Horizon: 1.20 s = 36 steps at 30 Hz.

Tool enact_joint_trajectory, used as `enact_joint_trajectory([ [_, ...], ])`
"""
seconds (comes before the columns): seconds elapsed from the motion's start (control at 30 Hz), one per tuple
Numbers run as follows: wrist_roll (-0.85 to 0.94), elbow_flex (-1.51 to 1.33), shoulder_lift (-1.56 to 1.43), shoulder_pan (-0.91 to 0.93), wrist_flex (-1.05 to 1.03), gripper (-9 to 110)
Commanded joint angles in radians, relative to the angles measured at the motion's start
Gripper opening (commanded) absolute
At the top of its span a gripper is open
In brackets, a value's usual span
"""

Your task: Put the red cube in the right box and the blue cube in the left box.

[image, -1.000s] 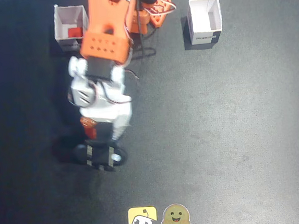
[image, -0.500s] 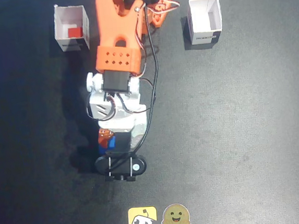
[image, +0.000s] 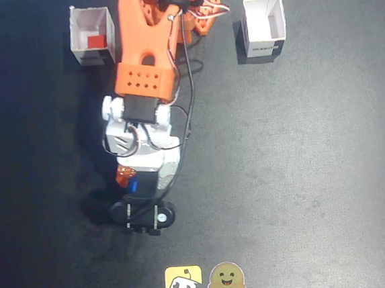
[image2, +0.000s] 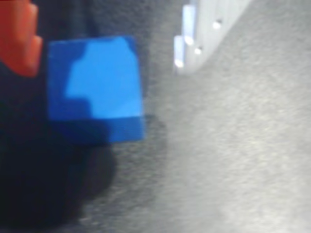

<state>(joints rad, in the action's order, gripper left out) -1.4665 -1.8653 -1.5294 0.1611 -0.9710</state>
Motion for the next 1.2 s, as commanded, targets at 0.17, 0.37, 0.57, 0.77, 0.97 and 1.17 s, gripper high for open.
enact_joint_trajectory([
  [0.17, 0.012, -0.002, 0.000, 0.021, 0.035, 22],
  [0.37, 0.008, -0.002, 0.026, 0.020, 0.044, 23],
  [0.57, 0.009, 0.002, 0.052, 0.015, 0.048, 23],
  [0.77, 0.008, -0.006, 0.078, 0.012, 0.063, 22],
  [0.97, 0.011, -0.020, 0.109, 0.015, 0.095, 20],
  [1.17, 0.017, -0.046, 0.112, 0.021, 0.126, 16],
])
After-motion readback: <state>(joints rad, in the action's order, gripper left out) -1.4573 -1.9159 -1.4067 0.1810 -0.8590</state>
